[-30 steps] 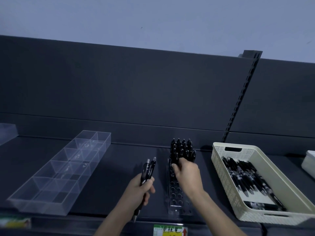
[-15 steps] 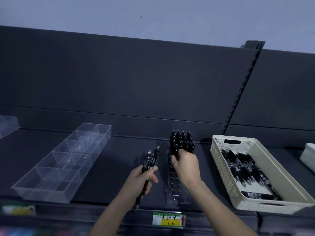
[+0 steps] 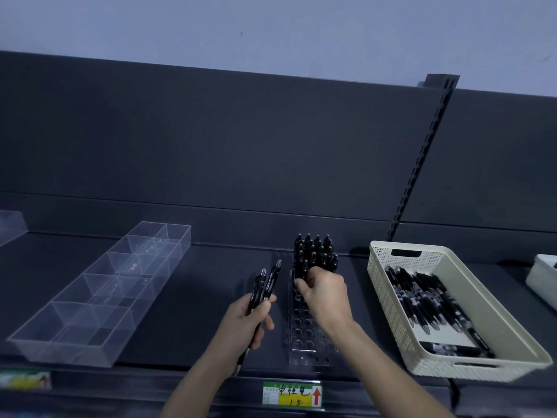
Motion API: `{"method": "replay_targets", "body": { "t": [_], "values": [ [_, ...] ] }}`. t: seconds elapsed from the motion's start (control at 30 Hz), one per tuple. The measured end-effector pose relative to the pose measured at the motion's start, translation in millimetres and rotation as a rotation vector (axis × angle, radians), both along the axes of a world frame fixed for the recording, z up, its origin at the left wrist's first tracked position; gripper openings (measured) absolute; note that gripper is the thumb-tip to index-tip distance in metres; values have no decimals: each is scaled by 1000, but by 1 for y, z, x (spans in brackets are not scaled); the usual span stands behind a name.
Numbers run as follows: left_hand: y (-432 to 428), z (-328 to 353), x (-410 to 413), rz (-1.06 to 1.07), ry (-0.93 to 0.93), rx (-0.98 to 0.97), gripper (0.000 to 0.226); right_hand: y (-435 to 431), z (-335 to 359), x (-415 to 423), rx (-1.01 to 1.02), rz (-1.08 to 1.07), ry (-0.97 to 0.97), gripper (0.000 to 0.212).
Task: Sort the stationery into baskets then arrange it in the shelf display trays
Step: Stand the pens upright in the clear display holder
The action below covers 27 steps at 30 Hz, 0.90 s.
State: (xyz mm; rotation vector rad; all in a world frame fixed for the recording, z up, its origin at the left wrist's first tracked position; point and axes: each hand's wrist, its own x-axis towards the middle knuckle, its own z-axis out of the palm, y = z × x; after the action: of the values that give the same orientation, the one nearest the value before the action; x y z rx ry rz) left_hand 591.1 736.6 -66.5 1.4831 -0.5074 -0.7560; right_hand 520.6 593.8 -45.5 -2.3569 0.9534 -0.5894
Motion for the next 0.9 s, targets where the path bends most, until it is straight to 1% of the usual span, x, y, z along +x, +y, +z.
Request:
{"method": "replay_targets", "body": {
  "t": [0.17,0.3,0.4,0.47,0.5,0.57,0.67,0.77,0.9],
  "values": [
    [-5,2,0,23,36,25,14,-1,0,-1,45,-5,-25,19],
    [-3,5,0,-3,-19,26,14,-4,1,-7,160,-19,-73,31],
    [-4,6,-3,-57,-67,24,15,-1,4,-24,267,-21,-216,17],
    [-10,8,-7,-99,-91,30,15,4,9,-35,435,65,-324,19],
    [-13,9,-10,-124,-103,32,16,6,12,-38,518,137,-340,21],
    [-20,11,-16,-177,-118,38,15,9,16,-41,602,253,-328,23],
    [-26,15,-22,-230,-110,56,15,2,19,-43,650,244,-356,21],
    [-29,16,-23,-256,-60,56,16,-6,16,-47,673,225,-375,25],
    [-32,14,-27,-259,-51,83,16,-4,11,-47,650,210,-301,24]
  ]
}}
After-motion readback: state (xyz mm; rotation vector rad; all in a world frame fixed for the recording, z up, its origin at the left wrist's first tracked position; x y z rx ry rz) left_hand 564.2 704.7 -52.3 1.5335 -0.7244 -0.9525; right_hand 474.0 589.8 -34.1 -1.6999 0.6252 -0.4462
